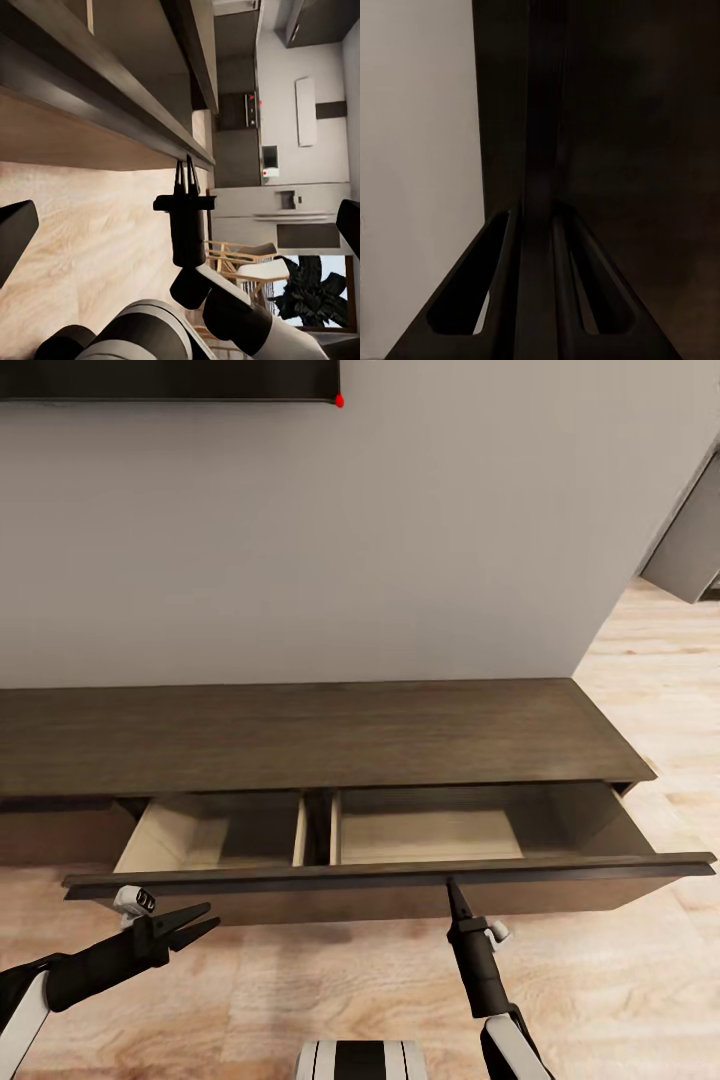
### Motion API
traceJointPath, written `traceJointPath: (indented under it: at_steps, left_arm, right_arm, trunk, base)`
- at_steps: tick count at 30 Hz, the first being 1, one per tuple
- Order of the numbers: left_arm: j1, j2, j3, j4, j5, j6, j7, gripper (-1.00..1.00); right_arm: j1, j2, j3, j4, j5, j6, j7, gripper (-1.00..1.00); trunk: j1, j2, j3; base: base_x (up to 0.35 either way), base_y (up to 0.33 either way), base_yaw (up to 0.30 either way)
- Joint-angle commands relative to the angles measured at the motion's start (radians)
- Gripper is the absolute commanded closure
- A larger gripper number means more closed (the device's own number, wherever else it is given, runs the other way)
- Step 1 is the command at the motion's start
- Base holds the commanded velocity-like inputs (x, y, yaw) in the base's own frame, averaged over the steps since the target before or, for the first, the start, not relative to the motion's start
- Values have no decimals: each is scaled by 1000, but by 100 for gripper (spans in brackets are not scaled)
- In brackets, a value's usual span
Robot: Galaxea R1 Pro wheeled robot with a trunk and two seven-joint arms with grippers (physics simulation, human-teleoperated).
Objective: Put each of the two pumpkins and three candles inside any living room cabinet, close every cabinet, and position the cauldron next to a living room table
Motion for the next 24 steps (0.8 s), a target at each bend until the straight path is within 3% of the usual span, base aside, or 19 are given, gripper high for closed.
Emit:
traceJointPath:
  at_steps: [1, 24]
  left_arm:
    - [0, 0, 0, 0, 3, 7, -1, -100]
    - [0, 0, 1, 0, 3, 7, -1, -100]
  right_arm:
    - [0, 0, 27, 1, 3, 0, 9, 100]
    - [0, 0, 27, 2, 3, 0, 9, 100]
  trunk:
    - [-1, 0, -1]
    - [-1, 0, -1]
  base:
    - [-119, 0, 0]
    - [-116, 0, 0]
